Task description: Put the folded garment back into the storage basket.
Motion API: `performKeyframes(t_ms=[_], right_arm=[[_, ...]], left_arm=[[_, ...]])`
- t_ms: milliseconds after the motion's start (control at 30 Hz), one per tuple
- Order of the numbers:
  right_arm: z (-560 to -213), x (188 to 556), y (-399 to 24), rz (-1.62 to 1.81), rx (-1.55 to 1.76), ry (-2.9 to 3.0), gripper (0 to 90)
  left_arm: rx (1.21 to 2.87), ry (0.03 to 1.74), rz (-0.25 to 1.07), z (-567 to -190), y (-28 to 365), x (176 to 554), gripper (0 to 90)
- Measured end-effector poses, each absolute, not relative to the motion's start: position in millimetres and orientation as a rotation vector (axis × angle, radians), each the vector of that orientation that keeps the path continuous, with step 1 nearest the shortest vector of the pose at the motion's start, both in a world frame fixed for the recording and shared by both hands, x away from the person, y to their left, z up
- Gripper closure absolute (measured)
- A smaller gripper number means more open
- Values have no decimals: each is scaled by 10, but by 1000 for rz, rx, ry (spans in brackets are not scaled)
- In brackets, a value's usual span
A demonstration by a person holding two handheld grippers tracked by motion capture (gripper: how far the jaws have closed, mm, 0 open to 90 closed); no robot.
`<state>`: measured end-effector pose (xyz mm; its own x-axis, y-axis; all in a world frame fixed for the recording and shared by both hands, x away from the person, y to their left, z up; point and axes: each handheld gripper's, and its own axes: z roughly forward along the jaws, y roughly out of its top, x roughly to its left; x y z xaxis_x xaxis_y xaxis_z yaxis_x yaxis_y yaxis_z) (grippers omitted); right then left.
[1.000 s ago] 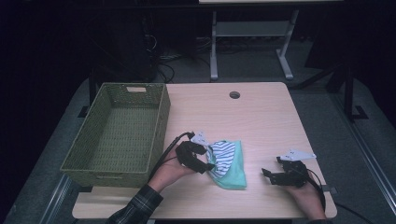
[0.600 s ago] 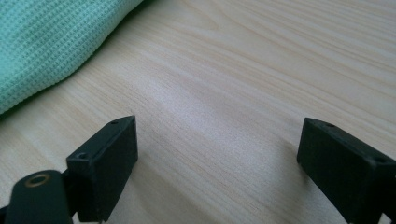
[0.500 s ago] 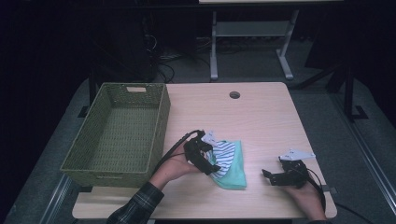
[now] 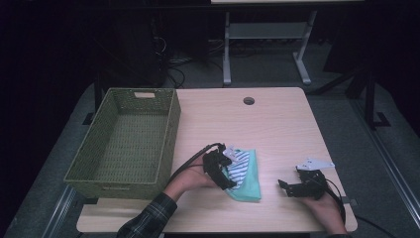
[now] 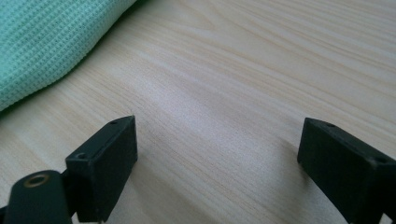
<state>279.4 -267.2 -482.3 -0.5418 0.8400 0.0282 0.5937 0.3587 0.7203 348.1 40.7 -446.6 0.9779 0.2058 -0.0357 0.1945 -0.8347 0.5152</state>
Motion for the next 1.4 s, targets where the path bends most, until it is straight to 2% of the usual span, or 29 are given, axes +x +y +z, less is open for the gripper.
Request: performKeyframes(t_ms=[267,533,700,867,1000,1167,1400], right_arm=[[-4824,2793,-2672,990,1261,2280,116],[-4826,2769,-2675,990,1270,2272,108],[-4826,2769,-2675,990,1269,2274,106],[-4826,2769,-2676,990,1268,2273,106],[-4827,2766,-2664,985,1284,2260,106],[-4828,2769,-2663,980,1294,2250,107],[-4828,2769,-2663,980,1294,2250,107]], left_arm=[[2608,263,-8,-4526,367,3504,150],[2635,249,-16,-4509,342,3493,219],[2626,232,-48,-4493,367,3490,340],[2617,263,-75,-4473,407,3521,540],[2627,273,-75,-4459,391,3493,647],[2646,295,-48,-4438,368,3441,695],[2638,354,-63,-4414,364,3449,705]])
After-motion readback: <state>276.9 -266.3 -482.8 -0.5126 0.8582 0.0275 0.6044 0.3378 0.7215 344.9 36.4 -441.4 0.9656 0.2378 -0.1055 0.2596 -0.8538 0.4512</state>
